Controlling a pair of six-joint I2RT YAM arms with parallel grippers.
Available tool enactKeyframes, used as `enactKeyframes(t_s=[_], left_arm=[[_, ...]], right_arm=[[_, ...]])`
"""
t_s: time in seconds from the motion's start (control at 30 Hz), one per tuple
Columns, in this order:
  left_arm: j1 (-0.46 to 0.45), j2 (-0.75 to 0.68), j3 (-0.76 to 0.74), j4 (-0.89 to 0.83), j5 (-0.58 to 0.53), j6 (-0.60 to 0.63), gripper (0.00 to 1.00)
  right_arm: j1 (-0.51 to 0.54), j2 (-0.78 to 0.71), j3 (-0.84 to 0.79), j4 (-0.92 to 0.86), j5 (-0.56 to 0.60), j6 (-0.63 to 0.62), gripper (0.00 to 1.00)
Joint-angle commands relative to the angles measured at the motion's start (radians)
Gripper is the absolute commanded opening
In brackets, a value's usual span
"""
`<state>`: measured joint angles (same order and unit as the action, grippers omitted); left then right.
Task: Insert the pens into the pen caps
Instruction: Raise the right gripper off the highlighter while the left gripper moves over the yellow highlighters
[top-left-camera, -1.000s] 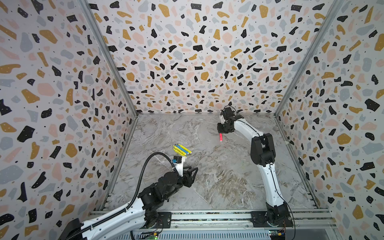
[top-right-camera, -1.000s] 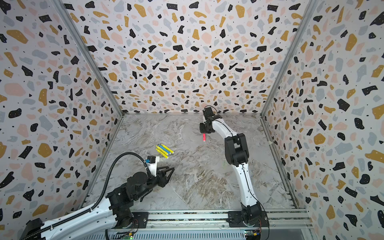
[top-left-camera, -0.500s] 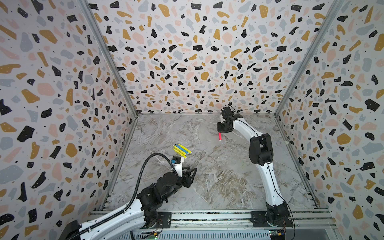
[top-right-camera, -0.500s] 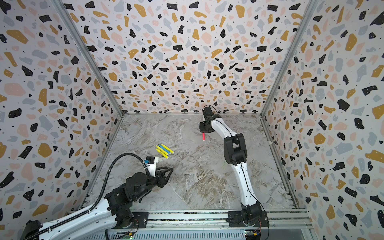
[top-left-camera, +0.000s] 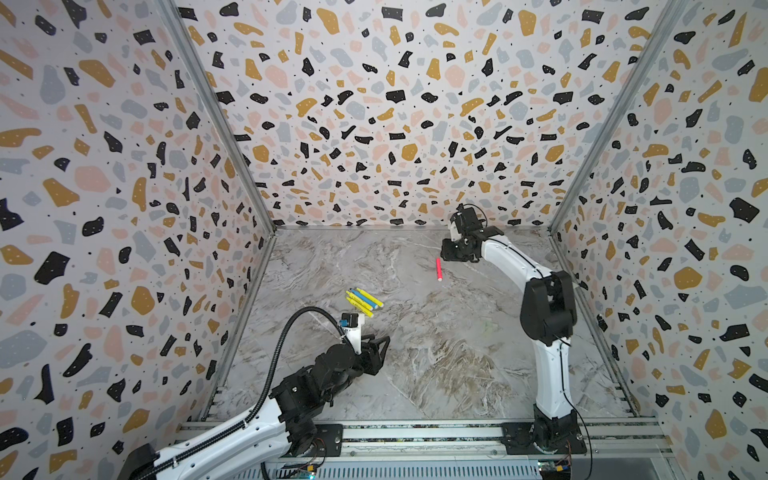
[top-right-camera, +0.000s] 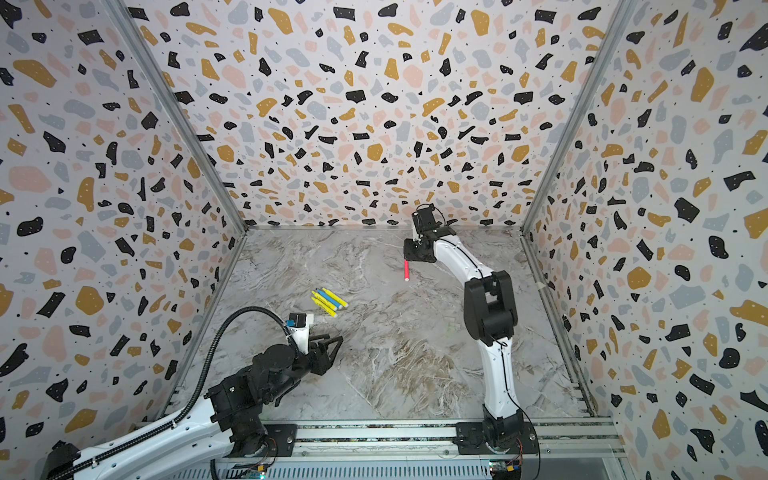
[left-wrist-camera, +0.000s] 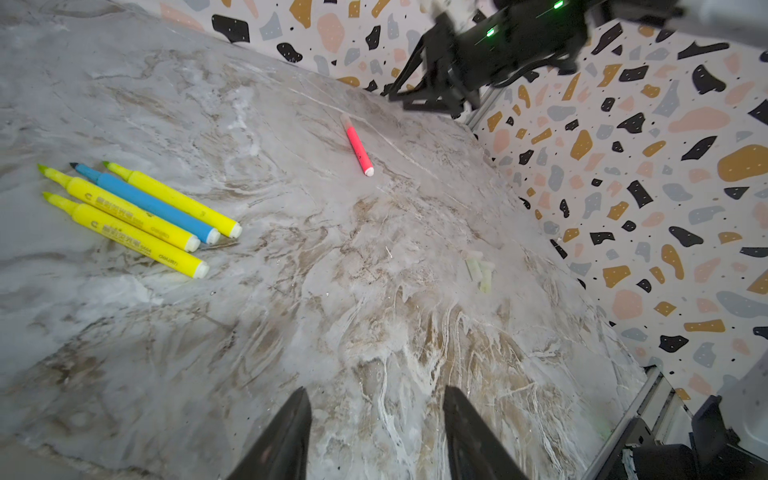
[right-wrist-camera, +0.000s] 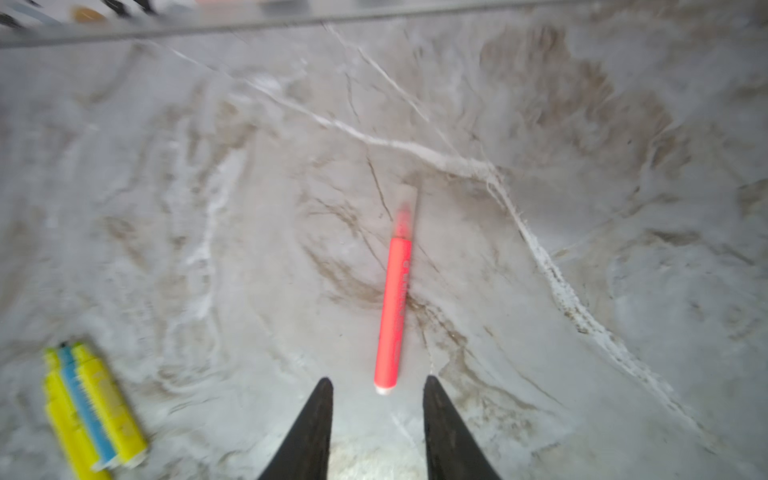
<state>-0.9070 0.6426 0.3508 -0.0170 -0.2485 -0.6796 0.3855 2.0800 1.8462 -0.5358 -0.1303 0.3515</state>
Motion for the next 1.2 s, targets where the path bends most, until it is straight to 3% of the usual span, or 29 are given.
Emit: enactKeyframes(t_s=[0.0,0.23,0.47,0.7,0.9,1.17], left_arm=[[0.079,0.067,0.068,-0.029,0.019,-0.036,0.52],[0.264,0.242,0.137,-0.058,0.05,-0.081,0.53],[0.381,0.441,0.201,-0.043,0.076,-0.131,0.52],[0.423,0.629,0.325,-0.06,0.058,-0.195,0.53],[0.43,0.784,0.471,-0.185,-0.003,-0.29,0.54],[0.434,0.873,0.552,-0.265,-0.055,-0.413,0.54]], right_arm=[[0.007,-0.191,-0.117,0.136,-0.064,0.004,0.4],[0.013,-0.352,-0.242,0.146,-0.1,0.002,0.4],[0.022,-0.478,-0.396,0.194,-0.123,0.026,0.4],[0.027,-0.561,-0.528,0.231,-0.133,0.056,0.39],[0.027,-0.589,-0.573,0.221,-0.123,0.063,0.39],[0.027,-0.607,-0.628,0.237,-0.123,0.07,0.39]])
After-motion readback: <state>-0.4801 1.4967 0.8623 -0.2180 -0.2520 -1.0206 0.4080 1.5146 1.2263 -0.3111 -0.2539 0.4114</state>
